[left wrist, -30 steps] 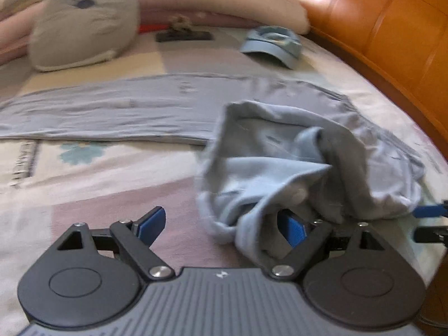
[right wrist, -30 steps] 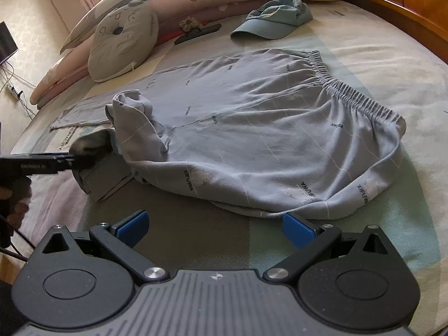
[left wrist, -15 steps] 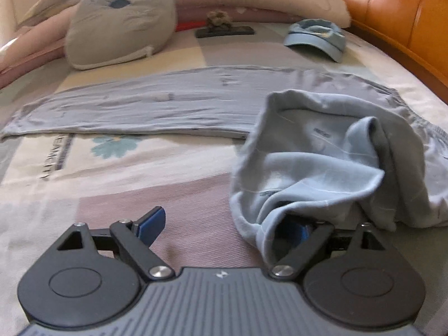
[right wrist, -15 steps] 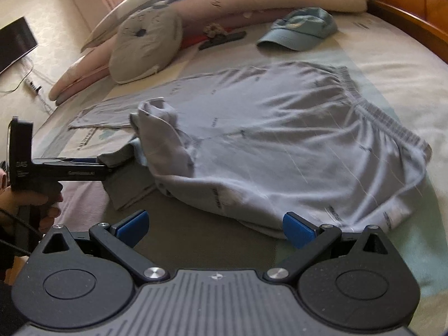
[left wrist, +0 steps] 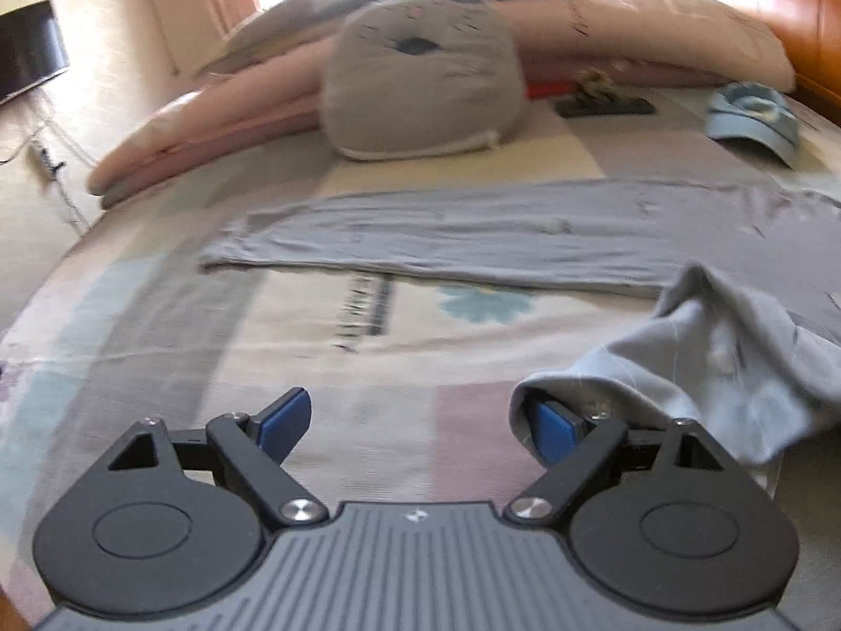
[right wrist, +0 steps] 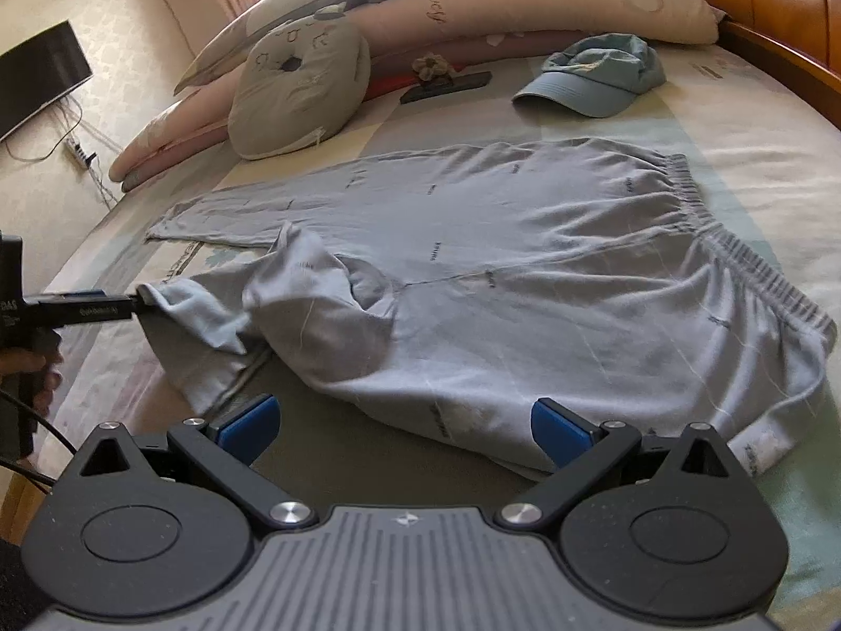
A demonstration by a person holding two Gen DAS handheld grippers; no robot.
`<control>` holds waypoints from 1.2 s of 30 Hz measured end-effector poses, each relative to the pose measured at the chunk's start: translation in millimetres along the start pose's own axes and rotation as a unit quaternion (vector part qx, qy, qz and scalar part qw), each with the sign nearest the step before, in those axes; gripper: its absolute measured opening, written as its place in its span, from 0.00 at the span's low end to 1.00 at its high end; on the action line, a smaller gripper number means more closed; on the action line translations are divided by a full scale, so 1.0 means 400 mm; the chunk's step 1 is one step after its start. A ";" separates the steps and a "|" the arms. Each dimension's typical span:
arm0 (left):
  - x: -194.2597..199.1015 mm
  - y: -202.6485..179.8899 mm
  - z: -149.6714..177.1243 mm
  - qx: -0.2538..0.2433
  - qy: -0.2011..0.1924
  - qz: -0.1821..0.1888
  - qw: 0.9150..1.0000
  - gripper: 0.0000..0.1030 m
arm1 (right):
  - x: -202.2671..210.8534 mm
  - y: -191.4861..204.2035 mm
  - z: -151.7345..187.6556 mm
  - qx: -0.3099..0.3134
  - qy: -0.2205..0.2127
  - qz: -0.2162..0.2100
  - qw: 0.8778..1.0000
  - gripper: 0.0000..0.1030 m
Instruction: Fold clothes
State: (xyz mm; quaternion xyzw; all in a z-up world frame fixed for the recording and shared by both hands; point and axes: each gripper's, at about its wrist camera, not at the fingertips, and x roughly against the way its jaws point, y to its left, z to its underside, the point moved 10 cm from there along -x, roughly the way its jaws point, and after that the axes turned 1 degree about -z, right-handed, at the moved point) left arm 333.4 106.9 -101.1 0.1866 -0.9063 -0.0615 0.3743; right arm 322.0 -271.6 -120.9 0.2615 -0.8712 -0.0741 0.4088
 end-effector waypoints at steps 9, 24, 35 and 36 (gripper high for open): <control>0.041 0.137 -0.004 0.012 -0.027 -0.048 0.998 0.86 | -0.027 0.049 -0.002 0.002 0.007 0.002 1.000 1.00; 0.162 0.269 -0.015 0.008 -0.069 -0.060 0.996 0.86 | -0.085 0.142 -0.024 0.026 0.021 0.001 0.999 1.00; 0.245 0.382 0.046 -0.004 -0.063 -0.112 0.992 0.86 | -0.135 0.215 -0.040 0.059 0.040 -0.019 0.997 1.00; 0.251 0.394 0.046 0.001 -0.065 -0.116 0.991 0.86 | -0.139 0.221 -0.042 0.062 0.041 -0.021 0.997 1.00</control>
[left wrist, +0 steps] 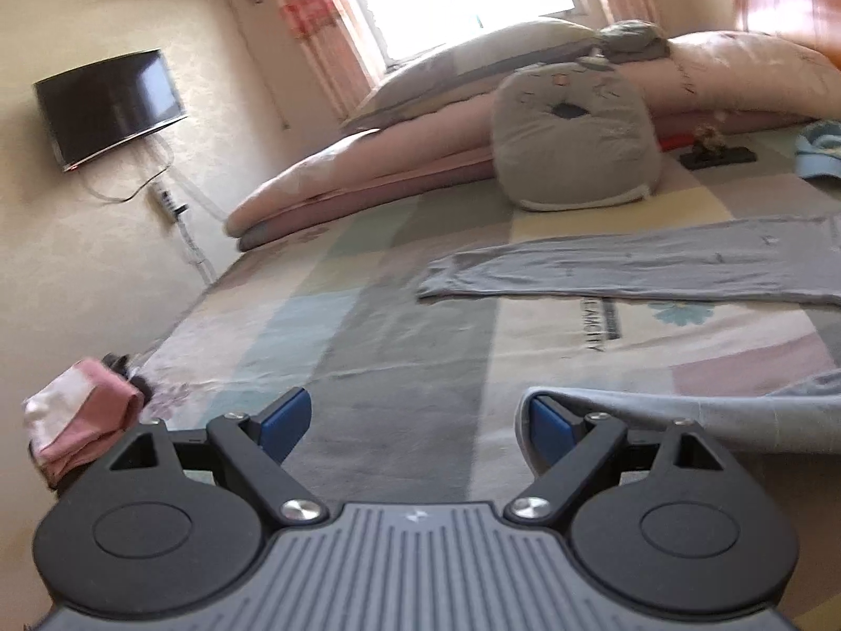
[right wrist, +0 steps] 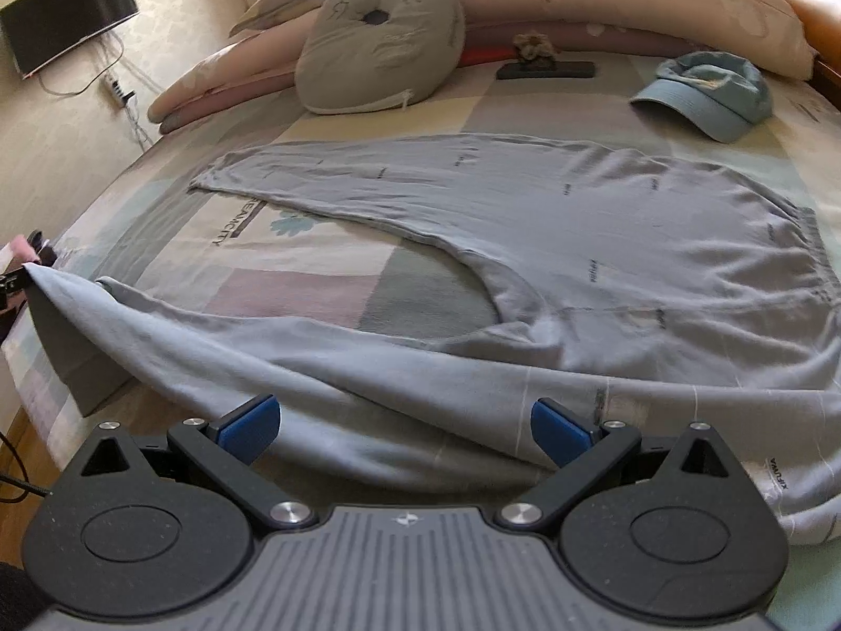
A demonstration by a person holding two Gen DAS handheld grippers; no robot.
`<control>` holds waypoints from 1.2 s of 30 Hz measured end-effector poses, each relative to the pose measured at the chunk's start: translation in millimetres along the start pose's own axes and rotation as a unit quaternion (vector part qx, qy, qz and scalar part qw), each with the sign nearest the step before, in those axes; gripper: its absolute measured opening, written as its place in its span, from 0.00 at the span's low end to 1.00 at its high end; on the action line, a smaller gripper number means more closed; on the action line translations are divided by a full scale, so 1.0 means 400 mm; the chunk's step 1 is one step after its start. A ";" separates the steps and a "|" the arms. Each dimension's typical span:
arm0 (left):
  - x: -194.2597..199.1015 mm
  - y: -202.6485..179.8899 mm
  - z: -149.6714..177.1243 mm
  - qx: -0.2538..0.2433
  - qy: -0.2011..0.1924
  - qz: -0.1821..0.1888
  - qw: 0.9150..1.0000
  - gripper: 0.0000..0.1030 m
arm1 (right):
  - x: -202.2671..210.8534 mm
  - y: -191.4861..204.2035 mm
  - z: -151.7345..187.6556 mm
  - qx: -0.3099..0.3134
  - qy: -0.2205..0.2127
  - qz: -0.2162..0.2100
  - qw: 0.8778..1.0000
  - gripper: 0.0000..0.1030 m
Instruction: Fold clothes
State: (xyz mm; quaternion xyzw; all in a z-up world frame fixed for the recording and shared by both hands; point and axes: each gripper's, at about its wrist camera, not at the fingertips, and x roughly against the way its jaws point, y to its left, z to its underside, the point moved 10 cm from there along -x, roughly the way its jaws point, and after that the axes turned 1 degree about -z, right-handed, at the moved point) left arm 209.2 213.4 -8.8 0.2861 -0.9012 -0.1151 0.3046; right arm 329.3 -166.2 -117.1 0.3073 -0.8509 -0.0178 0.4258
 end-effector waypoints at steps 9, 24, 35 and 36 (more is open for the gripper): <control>-0.014 -0.074 -0.005 -0.015 -0.024 0.079 0.996 0.86 | -0.022 0.040 -0.004 0.017 0.012 -0.011 1.000 1.00; -0.038 -0.375 0.003 -0.051 -0.011 0.280 0.958 0.85 | 0.017 0.000 0.018 -0.003 0.014 0.018 1.000 1.00; -0.085 -0.106 0.210 0.123 0.141 0.201 0.961 0.85 | -0.054 0.090 -0.037 0.044 0.033 -0.042 0.998 1.00; -0.089 -0.087 0.220 0.134 0.143 0.196 0.961 0.85 | -0.065 0.109 -0.044 0.056 0.035 -0.047 0.997 1.00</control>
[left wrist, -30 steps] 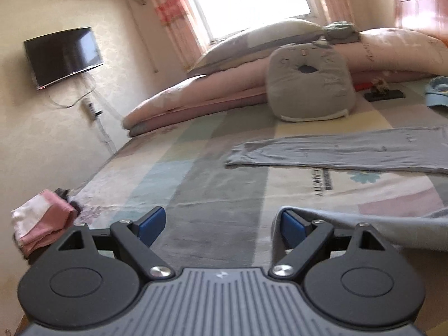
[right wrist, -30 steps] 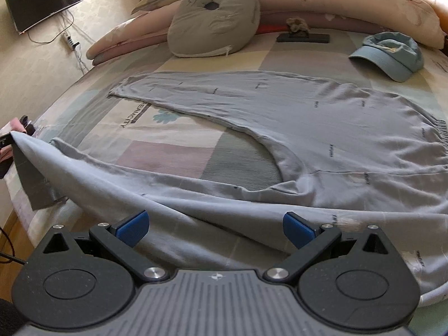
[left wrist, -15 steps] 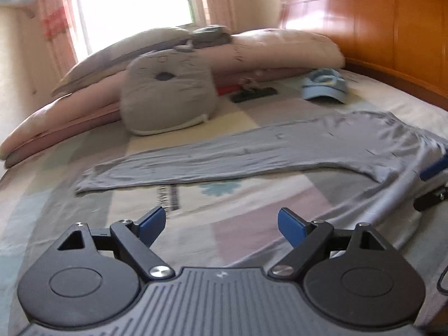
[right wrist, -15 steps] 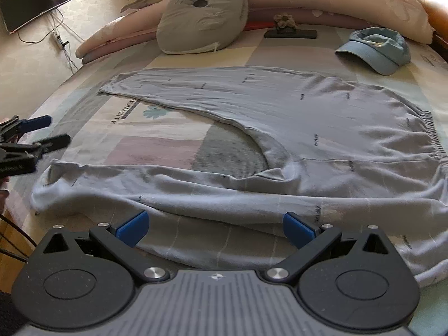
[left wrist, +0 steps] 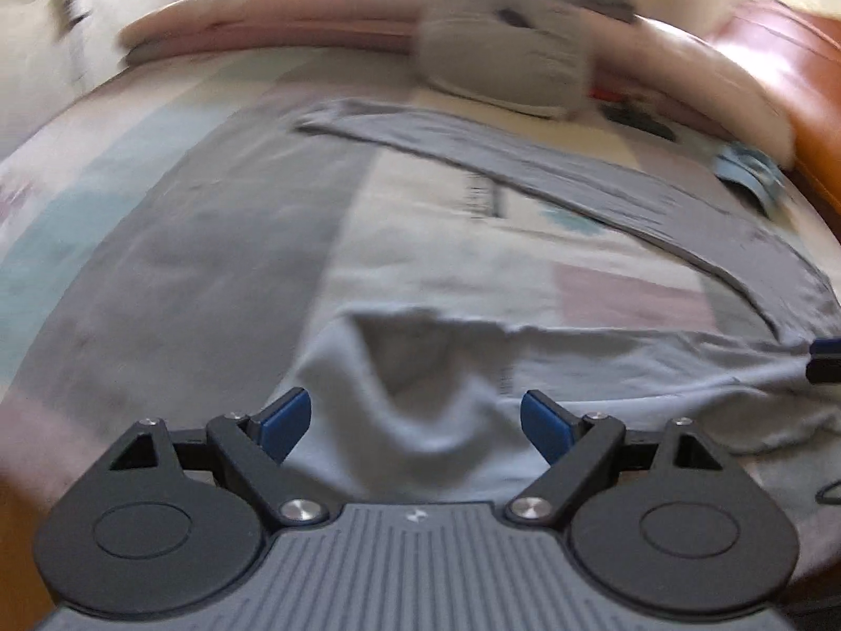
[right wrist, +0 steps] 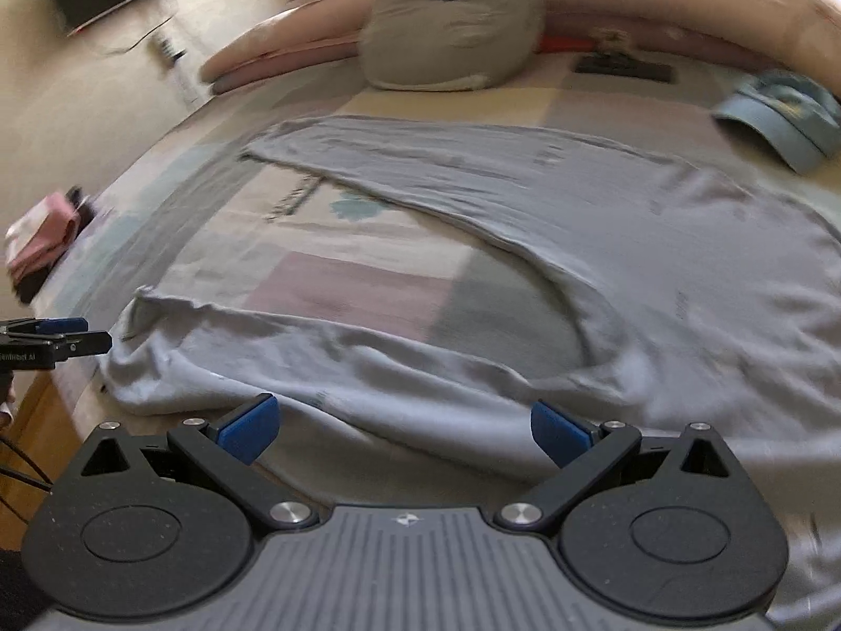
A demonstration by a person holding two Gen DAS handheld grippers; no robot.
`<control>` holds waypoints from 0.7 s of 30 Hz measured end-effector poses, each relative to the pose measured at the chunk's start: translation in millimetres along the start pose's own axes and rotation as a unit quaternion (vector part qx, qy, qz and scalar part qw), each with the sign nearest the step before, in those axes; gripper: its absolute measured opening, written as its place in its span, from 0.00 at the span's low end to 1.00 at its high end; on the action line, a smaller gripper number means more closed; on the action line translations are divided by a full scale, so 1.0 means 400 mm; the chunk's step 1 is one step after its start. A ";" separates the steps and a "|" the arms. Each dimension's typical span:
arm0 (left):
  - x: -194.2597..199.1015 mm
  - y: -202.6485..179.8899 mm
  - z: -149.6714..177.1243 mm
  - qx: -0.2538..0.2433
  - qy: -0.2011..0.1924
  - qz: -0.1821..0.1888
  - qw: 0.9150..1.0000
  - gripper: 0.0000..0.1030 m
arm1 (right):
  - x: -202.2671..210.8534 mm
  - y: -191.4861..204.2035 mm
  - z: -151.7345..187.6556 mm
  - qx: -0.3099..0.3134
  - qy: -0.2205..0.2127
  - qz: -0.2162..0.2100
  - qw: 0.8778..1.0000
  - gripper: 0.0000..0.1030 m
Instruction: Fold clothes
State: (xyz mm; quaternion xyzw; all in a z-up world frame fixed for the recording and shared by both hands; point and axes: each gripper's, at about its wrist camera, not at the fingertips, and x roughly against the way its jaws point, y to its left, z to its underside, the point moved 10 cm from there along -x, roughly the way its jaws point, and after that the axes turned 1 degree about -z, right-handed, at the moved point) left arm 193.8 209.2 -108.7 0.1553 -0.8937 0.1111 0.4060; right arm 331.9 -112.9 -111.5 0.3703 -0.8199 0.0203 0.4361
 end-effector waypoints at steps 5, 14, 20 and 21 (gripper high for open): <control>-0.018 0.088 0.007 0.027 0.001 -0.004 1.000 0.85 | -0.054 0.097 -0.040 0.034 0.012 -0.037 0.999 1.00; -0.115 0.152 0.019 0.070 0.031 0.110 0.991 0.84 | -0.190 0.306 -0.129 0.098 0.050 -0.089 0.990 1.00; -0.128 0.111 0.001 0.053 0.061 0.226 0.971 0.85 | -0.207 0.411 -0.154 0.117 0.041 -0.097 0.988 1.00; -0.128 0.102 -0.002 0.050 0.067 0.240 0.967 0.85 | -0.206 0.411 -0.151 0.113 0.041 -0.093 0.988 1.00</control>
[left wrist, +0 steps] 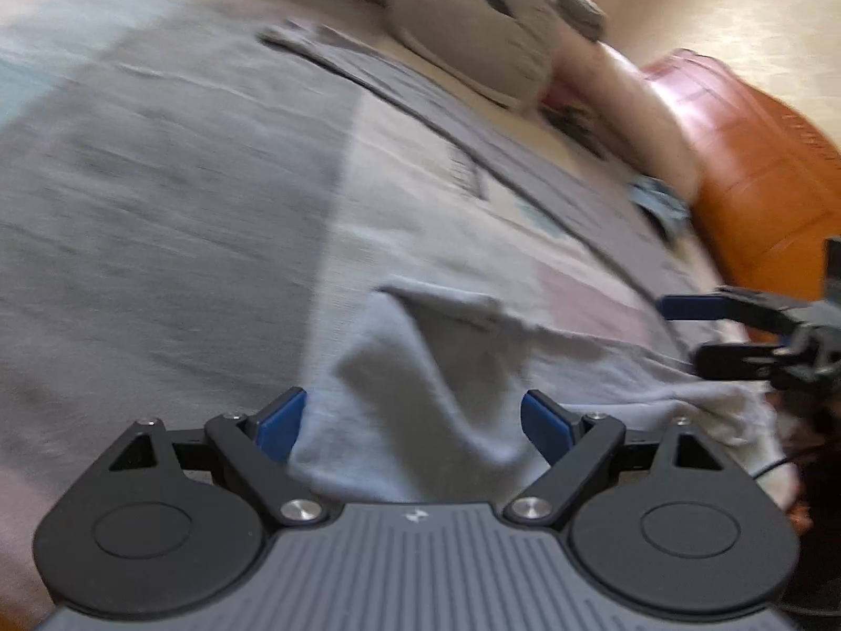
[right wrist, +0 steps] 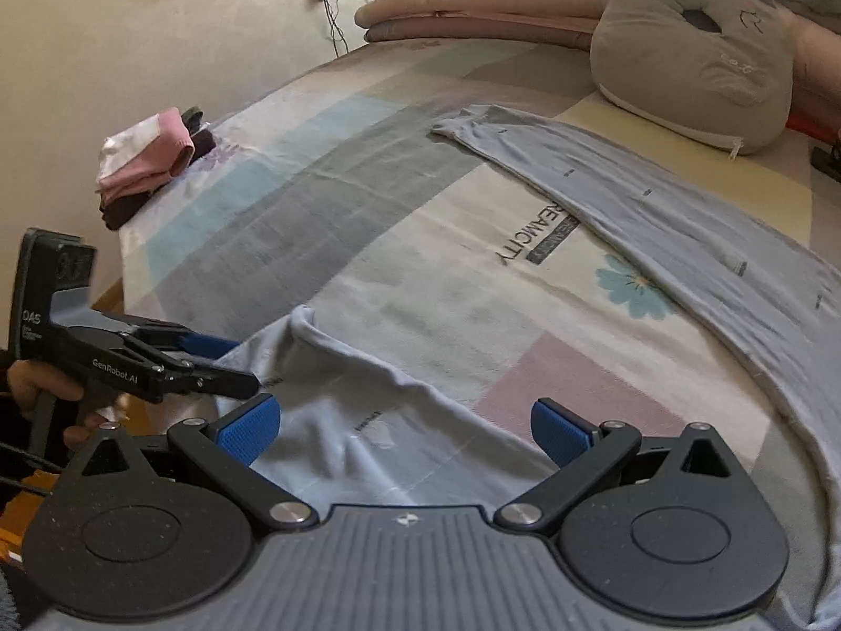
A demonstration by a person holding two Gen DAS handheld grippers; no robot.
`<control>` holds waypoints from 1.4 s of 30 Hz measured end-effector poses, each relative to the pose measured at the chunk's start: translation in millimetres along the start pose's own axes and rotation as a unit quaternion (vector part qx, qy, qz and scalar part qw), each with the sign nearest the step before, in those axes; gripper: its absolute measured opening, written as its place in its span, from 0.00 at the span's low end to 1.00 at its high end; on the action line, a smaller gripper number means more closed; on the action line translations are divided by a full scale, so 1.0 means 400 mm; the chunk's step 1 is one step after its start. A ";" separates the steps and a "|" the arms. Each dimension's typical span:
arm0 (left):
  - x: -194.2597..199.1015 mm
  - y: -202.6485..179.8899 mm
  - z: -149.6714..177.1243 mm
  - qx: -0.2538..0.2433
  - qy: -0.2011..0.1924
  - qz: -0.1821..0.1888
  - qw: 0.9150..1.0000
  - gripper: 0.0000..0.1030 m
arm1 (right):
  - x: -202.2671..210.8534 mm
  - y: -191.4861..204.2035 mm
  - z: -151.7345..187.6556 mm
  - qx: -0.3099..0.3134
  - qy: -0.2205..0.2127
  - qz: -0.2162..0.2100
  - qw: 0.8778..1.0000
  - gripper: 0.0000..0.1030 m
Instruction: Fold clothes
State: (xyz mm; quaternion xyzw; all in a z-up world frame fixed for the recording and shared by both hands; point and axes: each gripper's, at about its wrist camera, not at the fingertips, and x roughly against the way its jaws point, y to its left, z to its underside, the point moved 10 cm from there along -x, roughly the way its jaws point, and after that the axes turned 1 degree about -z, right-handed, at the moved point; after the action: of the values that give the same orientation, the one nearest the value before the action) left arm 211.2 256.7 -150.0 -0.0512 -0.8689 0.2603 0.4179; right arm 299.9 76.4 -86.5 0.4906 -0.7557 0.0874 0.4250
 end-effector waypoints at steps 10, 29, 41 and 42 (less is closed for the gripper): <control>-0.023 -0.169 -0.030 -0.029 0.048 0.111 0.992 0.85 | 0.084 -0.087 0.045 -0.074 -0.026 0.065 0.995 1.00; -0.053 -0.435 0.130 -0.018 0.056 0.046 0.997 0.85 | 0.259 -0.300 0.202 -0.126 -0.074 0.027 0.989 1.00; 0.022 -0.294 0.118 0.007 0.007 -0.057 0.998 0.85 | 0.236 -0.259 0.199 -0.099 -0.060 -0.018 0.993 1.00; 0.021 -0.283 0.107 -0.003 0.005 -0.060 0.998 0.85 | 0.231 -0.253 0.195 -0.097 -0.060 -0.016 0.993 1.00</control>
State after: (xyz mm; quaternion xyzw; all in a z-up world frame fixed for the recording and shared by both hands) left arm 188.1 144.3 -110.2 -0.0014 -0.8692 0.2319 0.4367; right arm 324.5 -79.2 -96.7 0.4631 -0.7767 -0.0227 0.4263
